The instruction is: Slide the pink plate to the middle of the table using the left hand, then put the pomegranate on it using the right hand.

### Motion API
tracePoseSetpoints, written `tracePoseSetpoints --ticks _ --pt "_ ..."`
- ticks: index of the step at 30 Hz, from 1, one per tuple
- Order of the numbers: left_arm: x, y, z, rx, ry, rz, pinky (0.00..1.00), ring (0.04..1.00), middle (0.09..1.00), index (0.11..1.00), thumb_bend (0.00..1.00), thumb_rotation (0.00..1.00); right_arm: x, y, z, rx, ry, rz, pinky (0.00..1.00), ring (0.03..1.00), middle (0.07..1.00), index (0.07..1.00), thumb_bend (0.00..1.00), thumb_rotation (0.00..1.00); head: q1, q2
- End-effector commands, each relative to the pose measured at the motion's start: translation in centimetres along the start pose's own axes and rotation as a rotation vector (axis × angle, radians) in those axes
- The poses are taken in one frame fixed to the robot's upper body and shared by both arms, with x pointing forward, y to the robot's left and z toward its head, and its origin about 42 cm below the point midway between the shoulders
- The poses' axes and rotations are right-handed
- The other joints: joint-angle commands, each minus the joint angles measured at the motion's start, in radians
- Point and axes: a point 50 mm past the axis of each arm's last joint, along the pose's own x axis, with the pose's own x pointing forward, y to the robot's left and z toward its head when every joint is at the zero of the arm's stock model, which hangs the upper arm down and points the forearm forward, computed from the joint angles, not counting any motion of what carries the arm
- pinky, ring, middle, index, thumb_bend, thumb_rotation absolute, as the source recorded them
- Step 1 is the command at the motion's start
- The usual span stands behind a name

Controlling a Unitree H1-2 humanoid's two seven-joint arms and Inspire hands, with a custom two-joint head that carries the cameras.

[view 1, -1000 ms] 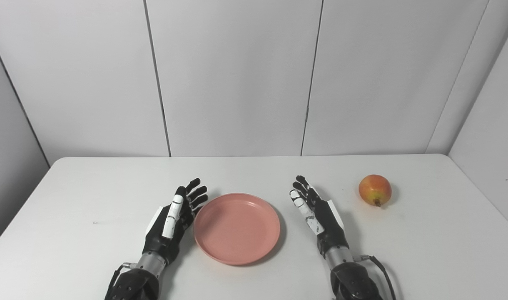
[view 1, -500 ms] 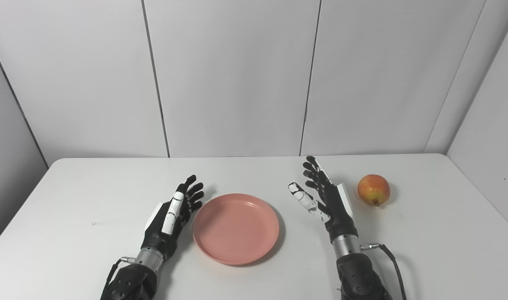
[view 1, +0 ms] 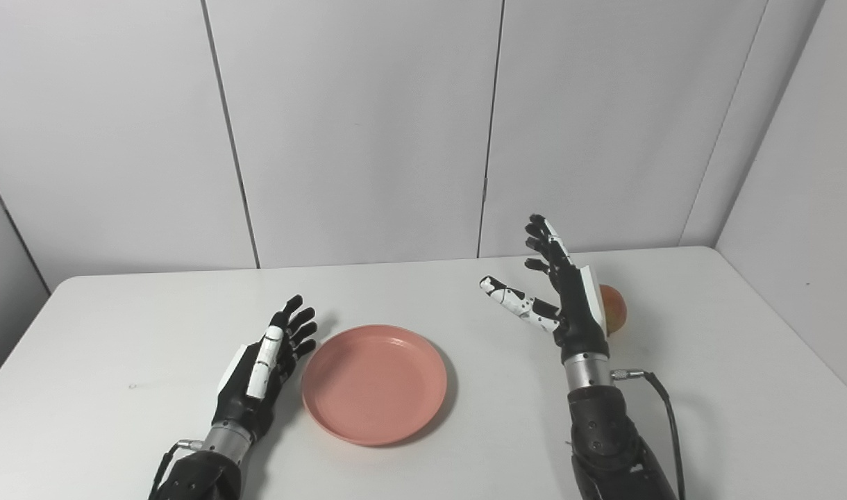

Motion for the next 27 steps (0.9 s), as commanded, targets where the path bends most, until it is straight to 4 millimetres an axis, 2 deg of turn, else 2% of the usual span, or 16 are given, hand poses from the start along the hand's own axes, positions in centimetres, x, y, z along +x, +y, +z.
tracePoseSetpoints --ticks 1,4,13,19,27 --pt "-0.5 1.0 -0.7 0.018 0.011 0.006 0.91 0.935 0.942 0.949 0.58 1.00 2.4 -1.2 2.7 -0.015 -0.112 -0.055 0.75 0.854 0.890 0.906 0.67 0.41 0.001 0.000" --pt "-0.5 1.2 -0.7 0.011 0.013 0.005 0.92 0.937 0.942 0.948 0.59 1.00 2.7 -1.7 2.7 -0.032 -0.120 -0.075 0.79 0.859 0.882 0.898 0.68 0.38 -0.006 0.000" --pt "-0.5 1.7 -0.8 0.019 0.021 0.005 0.90 0.937 0.943 0.947 0.59 1.00 3.2 -2.7 2.9 -0.140 -0.122 -0.116 0.86 0.892 0.885 0.898 0.70 0.39 -0.023 -0.004" --pt "-0.4 1.8 -0.9 0.016 0.020 0.005 0.90 0.936 0.943 0.944 0.58 1.00 3.8 -3.9 2.6 -0.252 -0.114 -0.146 0.83 0.881 0.904 0.900 0.71 0.40 -0.029 -0.005" --pt "-0.4 2.1 -1.0 0.018 0.023 0.006 0.90 0.933 0.938 0.938 0.59 1.00 4.5 -5.7 1.5 -0.394 -0.070 -0.170 0.79 0.867 0.898 0.901 0.74 0.33 -0.041 -0.004"
